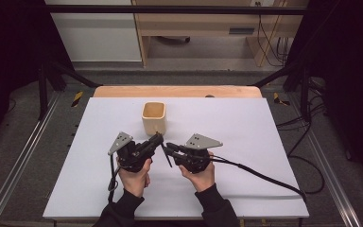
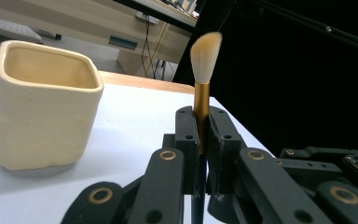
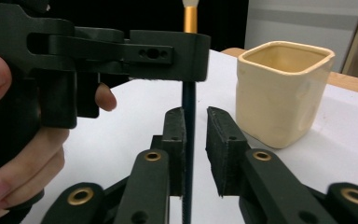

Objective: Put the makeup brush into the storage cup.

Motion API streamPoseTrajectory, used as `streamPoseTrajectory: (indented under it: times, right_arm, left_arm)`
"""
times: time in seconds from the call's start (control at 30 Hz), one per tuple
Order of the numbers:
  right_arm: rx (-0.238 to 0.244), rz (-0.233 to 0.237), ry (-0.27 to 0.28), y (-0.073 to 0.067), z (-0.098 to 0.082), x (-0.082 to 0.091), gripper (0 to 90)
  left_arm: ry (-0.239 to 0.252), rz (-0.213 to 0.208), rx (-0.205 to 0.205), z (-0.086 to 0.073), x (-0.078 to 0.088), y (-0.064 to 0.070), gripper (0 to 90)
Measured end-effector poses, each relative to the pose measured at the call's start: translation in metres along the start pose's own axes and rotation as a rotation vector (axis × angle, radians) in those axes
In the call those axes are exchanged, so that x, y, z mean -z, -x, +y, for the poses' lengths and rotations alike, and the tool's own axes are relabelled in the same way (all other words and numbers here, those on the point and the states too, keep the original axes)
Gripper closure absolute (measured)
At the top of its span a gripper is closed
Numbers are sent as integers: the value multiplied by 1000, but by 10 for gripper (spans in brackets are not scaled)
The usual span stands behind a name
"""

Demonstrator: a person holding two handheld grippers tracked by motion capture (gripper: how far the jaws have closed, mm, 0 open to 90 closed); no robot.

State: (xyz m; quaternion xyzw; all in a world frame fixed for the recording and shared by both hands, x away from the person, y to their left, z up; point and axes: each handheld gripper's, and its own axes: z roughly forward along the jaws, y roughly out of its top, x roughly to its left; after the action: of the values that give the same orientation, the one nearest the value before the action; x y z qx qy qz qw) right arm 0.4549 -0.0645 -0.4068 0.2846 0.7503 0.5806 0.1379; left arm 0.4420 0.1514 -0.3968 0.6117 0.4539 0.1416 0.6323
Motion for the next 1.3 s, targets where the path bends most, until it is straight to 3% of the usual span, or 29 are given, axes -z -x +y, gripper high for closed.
streamPoseTrajectory:
  times: [0.2,0.7,1.0,1.3]
  right_arm:
    - [0,-10,-15,3,5,4,686]
    - [30,-151,-95,13,10,12,375]
    - [-8,-176,-105,27,4,25,270]
    - [-11,-222,-145,39,-7,45,195]
  left_arm:
    - [-1,9,-36,2,3,-3,828]
    - [0,18,-75,10,12,-11,829]
    - [-12,28,-107,16,17,-19,828]
    - [-19,37,-123,23,22,-27,829]
